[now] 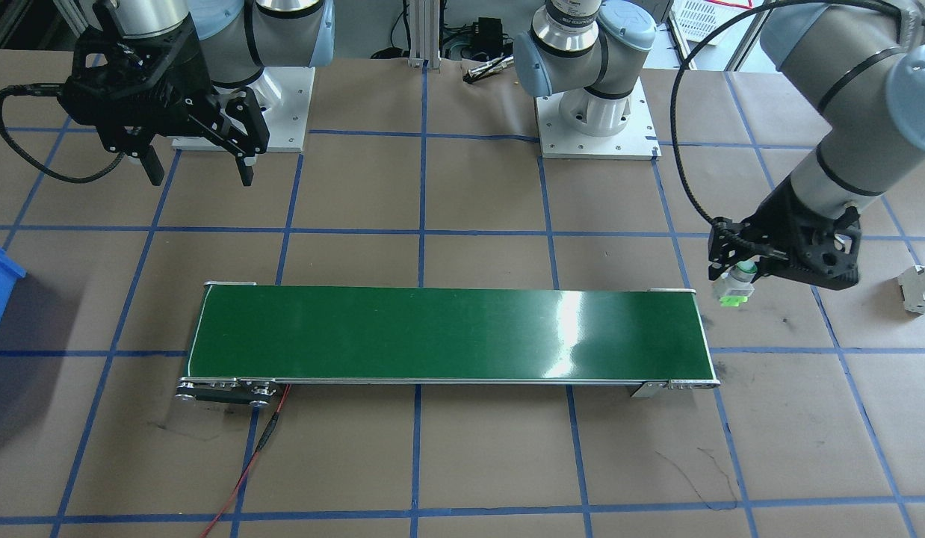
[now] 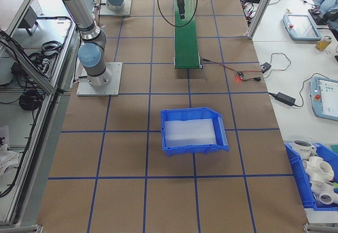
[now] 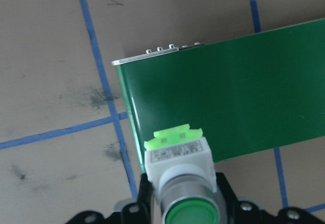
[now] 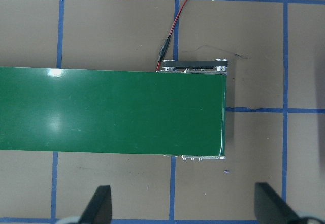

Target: Move button from left to right

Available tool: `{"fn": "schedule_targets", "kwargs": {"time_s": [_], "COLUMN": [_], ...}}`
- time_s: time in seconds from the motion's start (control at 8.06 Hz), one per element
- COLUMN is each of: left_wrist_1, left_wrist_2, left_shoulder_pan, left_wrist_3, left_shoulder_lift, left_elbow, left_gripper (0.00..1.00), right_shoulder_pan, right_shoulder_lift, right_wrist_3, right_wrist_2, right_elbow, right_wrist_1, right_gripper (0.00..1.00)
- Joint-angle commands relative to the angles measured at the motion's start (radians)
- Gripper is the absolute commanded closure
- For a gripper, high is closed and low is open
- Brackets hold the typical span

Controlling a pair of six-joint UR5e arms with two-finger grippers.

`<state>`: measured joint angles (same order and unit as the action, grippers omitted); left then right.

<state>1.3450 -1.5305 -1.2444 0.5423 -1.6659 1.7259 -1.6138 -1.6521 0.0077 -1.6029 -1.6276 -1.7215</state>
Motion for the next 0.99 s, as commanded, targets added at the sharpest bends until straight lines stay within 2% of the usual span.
{"fn": "schedule_targets", "kwargs": {"time_s": [0.0, 0.37, 0.5, 0.87], "left_wrist_1": [-0.013, -0.035, -0.041, -0.069], "left_wrist_2": [-0.006, -0.016, -0.06, -0.056], "left_shoulder_pan": [-0.038, -0.038, -0.036, -0.036], "left_wrist_3": [0.026, 0.062, 0.106, 0.102], "left_shoulder_lift": [-0.069, -0.171, -0.207, -0.227], "left_elbow": [0.024, 0.024, 0.021, 0.021], "left_gripper": [1.0, 1.0, 1.0, 1.0], "right_shoulder_pan": [0.0, 0.0, 0.0, 0.0], "right_shoulder_lift": [0.0, 0.0, 0.0, 0.0], "right_wrist_3": [0.0, 0.0, 0.0, 0.0], "right_wrist_2": [0.0, 0.0, 0.0, 0.0], "right_elbow": [0.0, -0.002, -0.002, -0.002], "right_wrist_1": [-0.001, 0.0, 0.0, 0.0], "right_gripper": [0.0, 0.0, 0.0, 0.0]}}
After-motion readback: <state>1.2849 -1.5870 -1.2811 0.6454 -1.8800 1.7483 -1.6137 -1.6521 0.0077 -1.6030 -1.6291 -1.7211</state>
